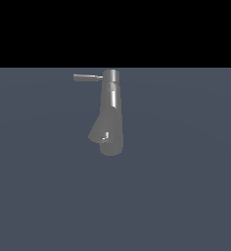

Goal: Turn on the faucet by rotating a designated handle.

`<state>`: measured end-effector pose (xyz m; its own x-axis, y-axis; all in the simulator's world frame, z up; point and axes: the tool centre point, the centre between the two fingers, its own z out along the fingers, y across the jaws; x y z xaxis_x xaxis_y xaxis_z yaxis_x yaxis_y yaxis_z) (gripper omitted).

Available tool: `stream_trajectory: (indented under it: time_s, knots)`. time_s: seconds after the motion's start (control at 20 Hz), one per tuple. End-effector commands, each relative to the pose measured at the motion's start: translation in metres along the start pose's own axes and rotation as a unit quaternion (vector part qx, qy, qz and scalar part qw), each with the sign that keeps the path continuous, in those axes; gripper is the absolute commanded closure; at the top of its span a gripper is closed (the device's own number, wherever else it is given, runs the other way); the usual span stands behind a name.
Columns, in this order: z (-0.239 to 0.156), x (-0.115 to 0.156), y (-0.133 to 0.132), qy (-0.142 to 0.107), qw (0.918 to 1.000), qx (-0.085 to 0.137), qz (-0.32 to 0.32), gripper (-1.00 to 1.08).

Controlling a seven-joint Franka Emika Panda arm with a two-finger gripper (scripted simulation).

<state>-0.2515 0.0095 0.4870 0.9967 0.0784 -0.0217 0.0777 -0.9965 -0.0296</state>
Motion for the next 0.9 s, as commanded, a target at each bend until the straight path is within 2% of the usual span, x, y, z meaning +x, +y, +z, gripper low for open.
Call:
stream_trajectory:
  time_s: [0.0, 0.45, 0.85]
  knots:
    - [0.000, 0.000, 0.000, 0.000, 1.0000, 0.000, 0.000, 1.08]
    - [0.002, 0.004, -0.012, -0.009, 0.9997, -0.015, -0.015, 1.08]
    - [0.002, 0.007, -0.012, -0.009, 0.9998, -0.016, -0.007, 1.08]
